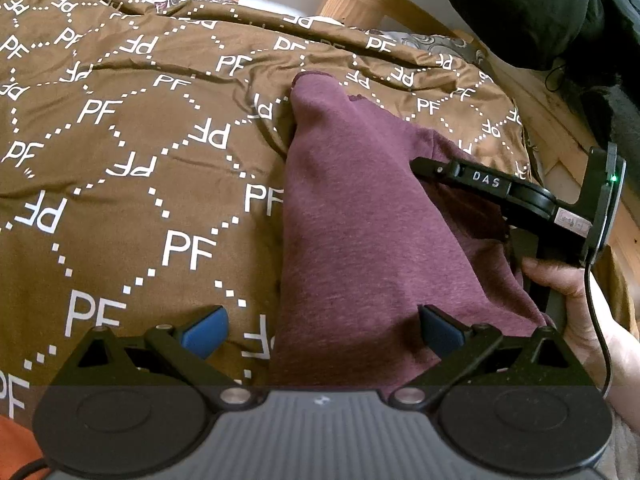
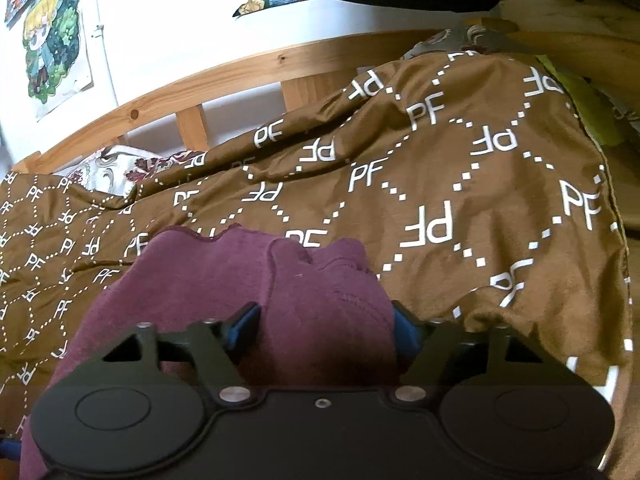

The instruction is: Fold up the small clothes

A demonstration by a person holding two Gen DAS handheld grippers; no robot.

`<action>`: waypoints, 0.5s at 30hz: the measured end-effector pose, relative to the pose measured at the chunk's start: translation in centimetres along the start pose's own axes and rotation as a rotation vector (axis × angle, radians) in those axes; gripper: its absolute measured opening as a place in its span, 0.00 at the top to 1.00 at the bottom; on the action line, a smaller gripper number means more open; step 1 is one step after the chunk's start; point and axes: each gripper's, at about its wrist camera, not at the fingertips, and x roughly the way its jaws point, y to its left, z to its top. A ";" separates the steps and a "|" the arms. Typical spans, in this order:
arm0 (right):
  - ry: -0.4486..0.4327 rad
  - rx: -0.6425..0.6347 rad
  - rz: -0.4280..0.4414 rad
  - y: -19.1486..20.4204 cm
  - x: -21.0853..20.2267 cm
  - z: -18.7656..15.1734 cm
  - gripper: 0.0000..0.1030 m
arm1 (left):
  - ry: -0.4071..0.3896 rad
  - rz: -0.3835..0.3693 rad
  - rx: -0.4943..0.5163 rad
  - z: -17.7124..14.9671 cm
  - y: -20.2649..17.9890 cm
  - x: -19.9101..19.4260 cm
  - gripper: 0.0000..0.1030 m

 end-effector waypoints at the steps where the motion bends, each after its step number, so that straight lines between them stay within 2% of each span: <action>1: 0.004 -0.007 0.004 0.1 0.0 0.0 0.43 | -0.007 -0.005 -0.005 0.0 0.1 -0.1 0.01; 6: -0.003 -0.120 -0.030 1.7 -0.1 -0.1 0.55 | -0.088 -0.086 -0.044 0.1 0.6 -1.2 0.01; 8: -0.019 -0.255 -0.068 3.2 -0.2 -0.5 0.58 | -0.102 -0.113 -0.052 0.2 0.8 -1.4 0.01; 10: -0.044 -0.417 -0.104 5.1 -0.4 -1.2 0.60 | -0.093 -0.099 -0.052 0.3 0.7 -1.1 0.02; 12: -0.050 -0.480 -0.113 5.9 -0.4 -1.7 0.59 | -0.065 -0.057 -0.037 0.2 0.6 -0.6 0.11; 14: -0.043 -0.457 -0.117 5.5 -0.3 -1.4 0.52 | -0.032 -0.066 -0.035 0.3 0.5 -0.1 0.24; 15: -0.038 -0.423 -0.113 5.0 -0.3 -1.1 0.50 | -0.032 -0.074 -0.037 0.3 0.4 -0.1 0.25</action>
